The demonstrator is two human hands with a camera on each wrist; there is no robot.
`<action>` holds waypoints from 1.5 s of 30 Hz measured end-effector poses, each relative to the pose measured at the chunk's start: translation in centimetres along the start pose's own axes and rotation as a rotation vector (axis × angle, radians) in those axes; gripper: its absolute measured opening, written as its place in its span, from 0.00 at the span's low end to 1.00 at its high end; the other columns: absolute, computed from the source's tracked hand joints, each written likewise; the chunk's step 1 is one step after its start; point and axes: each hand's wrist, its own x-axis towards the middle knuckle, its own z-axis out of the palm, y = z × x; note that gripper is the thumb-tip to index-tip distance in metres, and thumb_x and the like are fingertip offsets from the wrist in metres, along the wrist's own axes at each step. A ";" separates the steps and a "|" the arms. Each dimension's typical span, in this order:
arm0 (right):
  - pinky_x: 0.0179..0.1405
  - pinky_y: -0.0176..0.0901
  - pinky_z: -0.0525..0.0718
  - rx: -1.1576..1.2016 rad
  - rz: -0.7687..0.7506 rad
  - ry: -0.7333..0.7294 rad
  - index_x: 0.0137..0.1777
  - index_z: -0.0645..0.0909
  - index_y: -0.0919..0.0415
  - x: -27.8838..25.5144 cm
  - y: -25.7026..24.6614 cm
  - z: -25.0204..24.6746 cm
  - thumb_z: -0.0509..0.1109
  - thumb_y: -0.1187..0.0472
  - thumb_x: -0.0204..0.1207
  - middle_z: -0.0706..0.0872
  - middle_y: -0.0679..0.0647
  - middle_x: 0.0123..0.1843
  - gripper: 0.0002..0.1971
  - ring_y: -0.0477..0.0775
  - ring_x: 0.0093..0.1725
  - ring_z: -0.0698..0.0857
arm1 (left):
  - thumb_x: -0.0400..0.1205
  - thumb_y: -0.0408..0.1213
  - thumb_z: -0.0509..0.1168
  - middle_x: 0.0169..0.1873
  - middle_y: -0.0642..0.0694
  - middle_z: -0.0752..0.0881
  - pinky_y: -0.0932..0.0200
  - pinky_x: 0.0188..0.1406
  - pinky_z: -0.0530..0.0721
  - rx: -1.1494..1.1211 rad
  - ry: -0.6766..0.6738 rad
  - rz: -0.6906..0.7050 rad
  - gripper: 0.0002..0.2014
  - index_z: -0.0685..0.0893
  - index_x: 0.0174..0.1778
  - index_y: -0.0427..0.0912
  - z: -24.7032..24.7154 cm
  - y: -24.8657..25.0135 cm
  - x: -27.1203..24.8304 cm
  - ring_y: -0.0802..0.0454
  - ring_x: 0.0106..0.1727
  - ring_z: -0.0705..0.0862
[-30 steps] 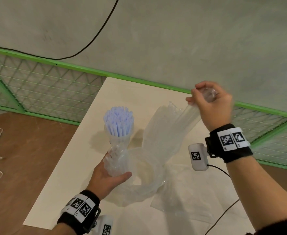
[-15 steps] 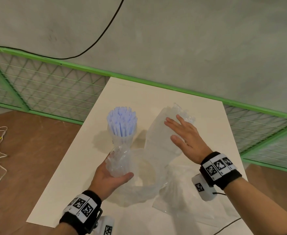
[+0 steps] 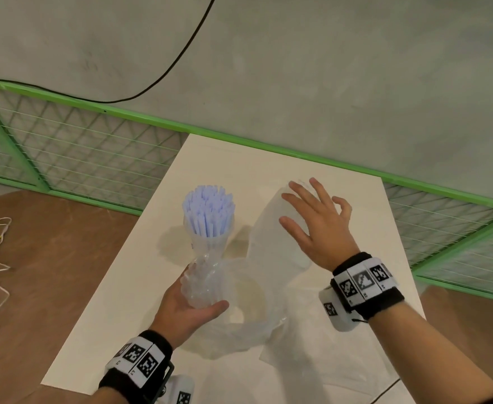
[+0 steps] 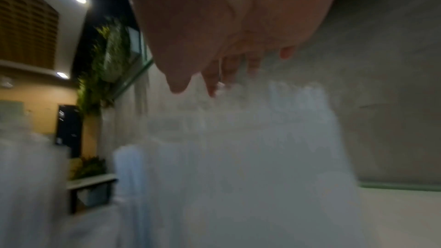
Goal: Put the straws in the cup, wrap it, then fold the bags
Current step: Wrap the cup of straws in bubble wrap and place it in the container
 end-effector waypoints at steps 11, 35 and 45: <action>0.76 0.34 0.60 0.582 -0.200 -0.509 0.86 0.53 0.51 -2.3 -9.6 2.2 0.76 0.60 0.71 0.63 0.50 0.84 0.47 0.48 0.81 0.63 | 0.61 0.36 0.85 0.55 0.61 0.88 0.61 0.55 0.81 -0.040 -0.005 0.020 0.33 0.81 0.59 0.61 0.1 -0.6 0.3 0.63 0.57 0.86; 0.50 0.33 0.79 0.875 -0.024 0.134 0.53 0.83 0.56 -5.2 -10.4 6.4 0.74 0.71 0.70 0.83 0.49 0.45 0.14 0.44 0.47 0.83 | 0.59 0.46 0.80 0.53 0.52 0.89 0.58 0.55 0.82 -0.030 0.014 0.086 0.27 0.86 0.55 0.57 -0.1 -0.9 0.9 0.56 0.56 0.87; 0.49 0.40 0.86 0.842 0.002 0.209 0.47 0.89 0.60 -4.9 -8.8 6.4 0.80 0.64 0.73 0.91 0.47 0.44 0.05 0.41 0.45 0.88 | 0.55 0.49 0.80 0.49 0.58 0.89 0.65 0.49 0.80 -0.006 0.041 0.072 0.27 0.87 0.53 0.57 -0.3 -1.0 0.9 0.61 0.51 0.86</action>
